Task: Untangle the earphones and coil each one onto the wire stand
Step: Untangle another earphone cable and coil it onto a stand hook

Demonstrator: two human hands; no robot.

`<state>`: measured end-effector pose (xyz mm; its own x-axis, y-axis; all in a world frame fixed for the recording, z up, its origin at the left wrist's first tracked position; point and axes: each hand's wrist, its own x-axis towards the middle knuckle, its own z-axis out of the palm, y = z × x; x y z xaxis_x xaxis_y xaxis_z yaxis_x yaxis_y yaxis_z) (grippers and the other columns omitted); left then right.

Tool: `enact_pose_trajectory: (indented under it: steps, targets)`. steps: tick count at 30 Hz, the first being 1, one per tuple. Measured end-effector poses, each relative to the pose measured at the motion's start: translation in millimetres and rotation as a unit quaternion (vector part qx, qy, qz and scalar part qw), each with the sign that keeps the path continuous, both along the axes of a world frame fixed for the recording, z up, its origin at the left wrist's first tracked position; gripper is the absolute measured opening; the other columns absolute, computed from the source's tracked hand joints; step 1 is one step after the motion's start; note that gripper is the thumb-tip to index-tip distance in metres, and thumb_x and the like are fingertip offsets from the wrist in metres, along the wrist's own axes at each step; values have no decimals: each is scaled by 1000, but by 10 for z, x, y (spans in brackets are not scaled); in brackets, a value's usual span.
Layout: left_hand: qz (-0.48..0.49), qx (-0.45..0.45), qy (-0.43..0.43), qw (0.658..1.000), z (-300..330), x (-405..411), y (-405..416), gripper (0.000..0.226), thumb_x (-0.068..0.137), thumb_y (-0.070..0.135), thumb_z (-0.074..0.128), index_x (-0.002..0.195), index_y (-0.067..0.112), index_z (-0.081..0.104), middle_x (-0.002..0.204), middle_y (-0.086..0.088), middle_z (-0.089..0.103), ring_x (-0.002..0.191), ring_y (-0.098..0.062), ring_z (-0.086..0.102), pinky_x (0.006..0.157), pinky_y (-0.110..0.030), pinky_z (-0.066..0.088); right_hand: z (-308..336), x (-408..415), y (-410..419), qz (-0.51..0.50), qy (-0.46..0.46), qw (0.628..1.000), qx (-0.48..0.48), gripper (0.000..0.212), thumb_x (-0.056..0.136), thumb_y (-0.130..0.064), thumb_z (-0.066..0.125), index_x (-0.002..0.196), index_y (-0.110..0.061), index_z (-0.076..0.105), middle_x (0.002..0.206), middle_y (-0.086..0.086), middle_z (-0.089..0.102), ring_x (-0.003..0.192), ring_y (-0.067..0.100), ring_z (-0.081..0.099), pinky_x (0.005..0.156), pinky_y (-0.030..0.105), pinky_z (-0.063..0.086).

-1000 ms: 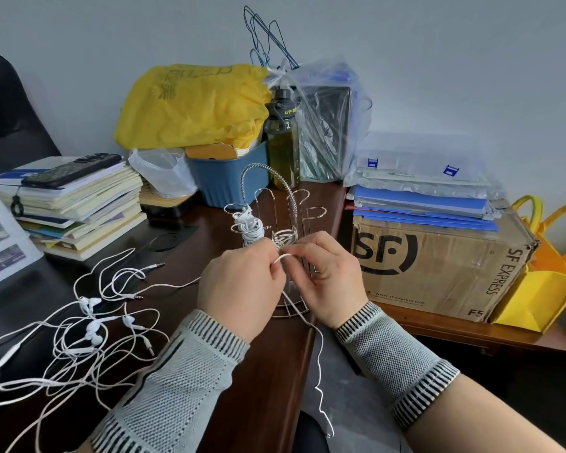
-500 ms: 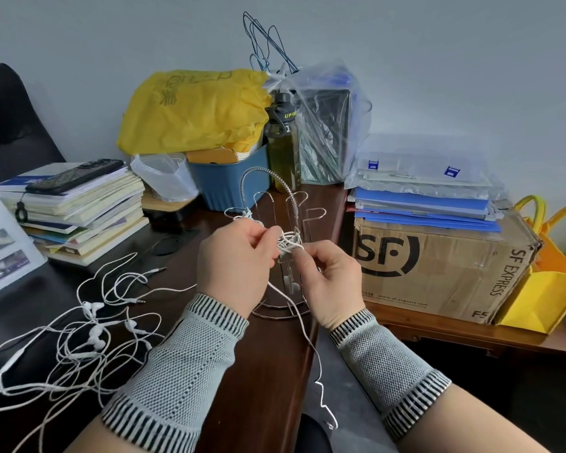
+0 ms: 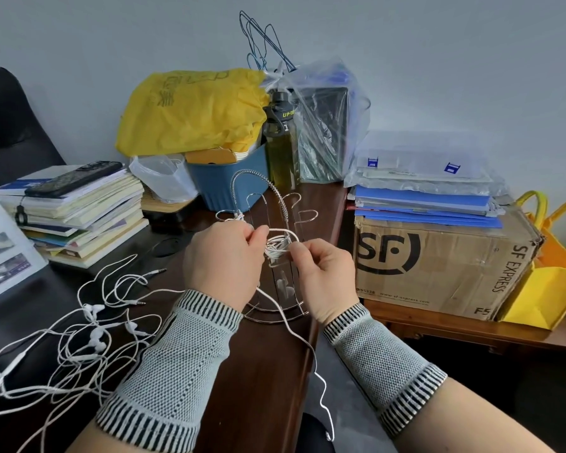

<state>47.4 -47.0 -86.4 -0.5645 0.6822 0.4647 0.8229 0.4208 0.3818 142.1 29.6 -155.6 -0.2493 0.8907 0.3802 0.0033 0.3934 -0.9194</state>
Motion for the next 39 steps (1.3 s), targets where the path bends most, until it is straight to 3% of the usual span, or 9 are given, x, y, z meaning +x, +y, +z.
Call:
enact_pose_trajectory:
  steps: [4, 8, 11, 13, 20, 27, 30, 34, 39]
  targets:
    - [-13, 14, -60, 998, -50, -7, -10, 49, 98, 41, 46, 65, 17, 72, 59, 5, 68, 59, -10, 62, 68, -32, 54, 0, 6, 10, 3, -3, 1000, 1, 26, 91, -27, 63, 68, -17, 68, 54, -9, 58, 52, 3, 51, 56, 21, 42]
    - [-23, 83, -193, 977, -152, 25, -14, 42, 97, 35, 51, 66, 16, 72, 57, 6, 67, 45, -8, 54, 51, -24, 45, 9, 2, 29, 1, 0, 1000, -8, 29, 91, -27, 63, 65, -17, 68, 47, -11, 54, 48, 2, 49, 54, 21, 40]
    - [-23, 107, -181, 977, -215, 66, -85, 44, 96, 35, 52, 57, 19, 66, 54, 8, 64, 52, -2, 57, 47, -11, 34, 15, -5, 29, 6, -8, 1000, -3, 29, 91, -28, 63, 65, -17, 68, 43, -14, 52, 46, 1, 49, 53, 19, 39]
    - [-19, 122, -191, 974, -237, 85, -78, 42, 95, 34, 54, 57, 21, 66, 55, 8, 65, 55, -4, 58, 52, -15, 37, 22, -4, 31, 6, -9, 1000, -2, 29, 91, -28, 63, 65, -16, 68, 42, -14, 51, 45, 1, 48, 52, 19, 39]
    - [29, 238, -481, 844, -276, 117, 62, 22, 88, 29, 67, 74, 12, 73, 47, 5, 58, 35, -3, 40, 38, -19, 34, 60, 4, 40, 9, -10, 1000, -5, 40, 90, -25, 64, 50, -20, 59, 38, -13, 46, 42, 3, 42, 51, 22, 37]
    - [30, 209, -509, 834, -442, 151, 17, 24, 89, 25, 65, 74, 9, 72, 55, 3, 64, 45, -4, 51, 48, -20, 37, 61, -16, 45, 22, 20, 998, -48, 39, 89, -23, 64, 66, 8, 64, 43, -2, 41, 41, 5, 35, 46, 21, 33]
    - [0, 205, -572, 795, -439, 203, -38, 18, 93, 22, 61, 84, 8, 69, 76, -1, 72, 59, -5, 69, 53, -20, 47, 58, -26, 47, 23, 11, 998, -58, 36, 88, -22, 63, 65, 5, 66, 41, -5, 42, 39, 4, 34, 46, 22, 32]
    - [-37, 227, -623, 748, -390, 250, -94, 17, 97, 15, 56, 85, 6, 62, 79, -5, 72, 65, -10, 72, 66, -29, 54, 64, -10, 39, 17, -9, 998, -54, 33, 86, -19, 63, 61, 3, 66, 38, -8, 42, 37, 5, 36, 47, 22, 32]
    - [-61, 244, -615, 747, -395, 249, -100, 20, 96, 9, 53, 78, 2, 56, 70, -2, 75, 68, -9, 73, 64, -26, 54, 65, -17, 7, -9, -21, 999, -32, 36, 82, -19, 67, 49, -19, 53, 46, -12, 49, 49, 4, 45, 57, 23, 41]
